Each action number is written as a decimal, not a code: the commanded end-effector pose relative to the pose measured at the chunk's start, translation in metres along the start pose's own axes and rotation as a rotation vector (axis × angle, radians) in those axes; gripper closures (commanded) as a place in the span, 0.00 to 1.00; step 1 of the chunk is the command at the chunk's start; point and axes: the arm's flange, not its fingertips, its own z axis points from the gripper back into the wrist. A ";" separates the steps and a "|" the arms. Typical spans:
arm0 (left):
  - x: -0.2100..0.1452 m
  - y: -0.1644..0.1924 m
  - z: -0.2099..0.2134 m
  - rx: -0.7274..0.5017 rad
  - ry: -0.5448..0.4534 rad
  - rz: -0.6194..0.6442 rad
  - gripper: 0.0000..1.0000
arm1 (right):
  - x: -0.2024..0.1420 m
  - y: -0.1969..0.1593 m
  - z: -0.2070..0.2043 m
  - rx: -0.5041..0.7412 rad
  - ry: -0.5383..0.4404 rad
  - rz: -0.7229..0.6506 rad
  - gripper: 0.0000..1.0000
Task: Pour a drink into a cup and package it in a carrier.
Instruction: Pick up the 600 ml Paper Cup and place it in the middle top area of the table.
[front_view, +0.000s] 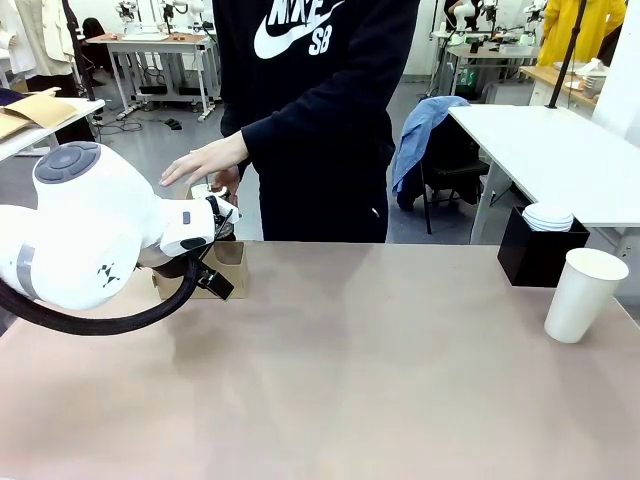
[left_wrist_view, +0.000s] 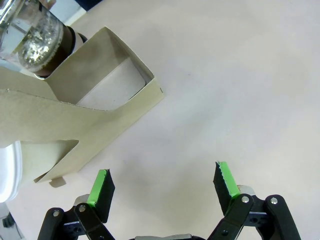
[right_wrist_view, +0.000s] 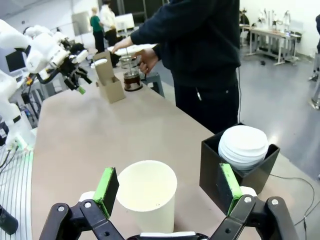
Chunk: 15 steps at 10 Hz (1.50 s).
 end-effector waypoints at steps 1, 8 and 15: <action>0.000 0.000 0.000 -0.001 0.000 0.001 0.00 | -0.054 -0.022 0.003 0.022 -0.104 0.025 0.00; 0.000 0.000 0.000 -0.001 0.000 0.001 0.00 | -0.126 0.001 -0.016 0.207 -0.119 0.110 0.00; 0.000 0.000 0.000 -0.001 0.000 0.001 0.00 | -0.126 0.015 -0.048 0.228 -0.130 0.064 0.00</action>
